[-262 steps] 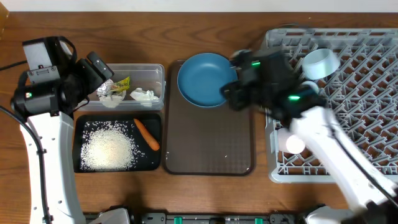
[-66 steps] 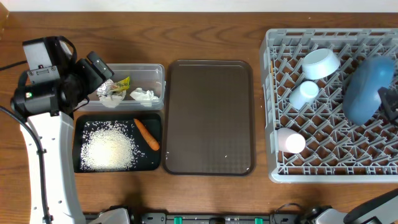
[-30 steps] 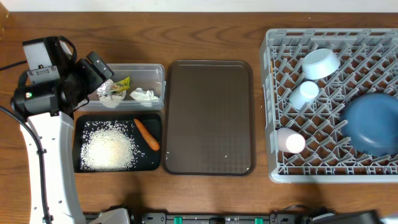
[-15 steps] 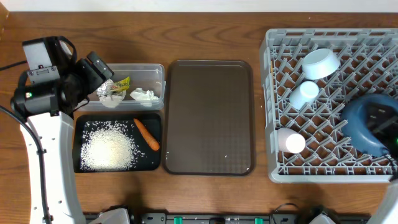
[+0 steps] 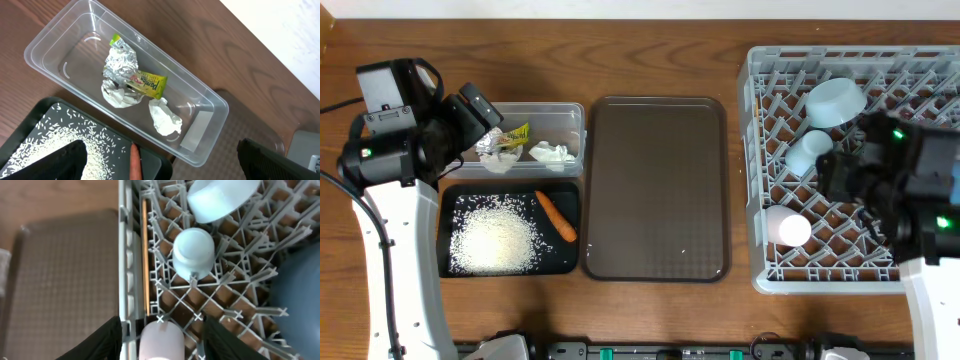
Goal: Sort waste into correct bins and load items into the dishwasher rack
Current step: 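Raise the right gripper from the rack and withdraw it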
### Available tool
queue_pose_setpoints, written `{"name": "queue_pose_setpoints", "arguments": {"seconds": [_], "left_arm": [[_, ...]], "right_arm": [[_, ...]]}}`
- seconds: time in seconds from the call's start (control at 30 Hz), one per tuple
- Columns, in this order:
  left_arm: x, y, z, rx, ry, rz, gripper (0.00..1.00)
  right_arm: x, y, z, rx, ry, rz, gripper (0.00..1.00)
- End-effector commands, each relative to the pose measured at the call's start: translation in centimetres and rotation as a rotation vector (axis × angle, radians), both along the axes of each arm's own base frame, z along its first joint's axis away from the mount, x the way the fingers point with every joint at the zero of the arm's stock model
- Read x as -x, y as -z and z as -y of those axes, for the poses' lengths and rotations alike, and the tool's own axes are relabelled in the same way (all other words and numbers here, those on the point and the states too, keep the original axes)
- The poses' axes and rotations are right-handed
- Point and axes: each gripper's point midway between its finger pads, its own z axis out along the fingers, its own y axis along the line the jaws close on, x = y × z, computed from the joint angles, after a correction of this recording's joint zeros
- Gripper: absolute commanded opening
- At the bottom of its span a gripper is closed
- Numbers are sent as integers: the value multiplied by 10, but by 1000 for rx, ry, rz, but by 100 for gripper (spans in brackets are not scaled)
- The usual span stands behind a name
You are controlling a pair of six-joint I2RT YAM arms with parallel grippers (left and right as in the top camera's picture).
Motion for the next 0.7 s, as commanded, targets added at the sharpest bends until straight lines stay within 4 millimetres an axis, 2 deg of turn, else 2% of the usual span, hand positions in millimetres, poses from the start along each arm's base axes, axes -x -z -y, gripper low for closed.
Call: {"name": "queue_pose_setpoints", "arguments": {"seconds": [0.0, 0.1, 0.17, 0.27, 0.3, 0.67], "left_arm": [[2, 3, -3, -17, -5, -10, 98], [2, 3, -3, -17, -5, -10, 98], [2, 3, -3, -17, -5, -10, 98], [2, 3, -3, -17, -5, -10, 98], [2, 3, -3, -17, -5, -10, 98], [2, 3, -3, -17, -5, -10, 98]], "right_arm": [[-13, -12, 1, 140, 3, -12, 53], [-23, -13, -8, 149, -24, -18, 61], [-29, -12, -10, 146, -29, -10, 80], [-31, -12, -10, 146, -28, -7, 97], [-31, -12, -10, 146, -28, -6, 99], [-31, -11, -10, 146, -28, -9, 99]]}}
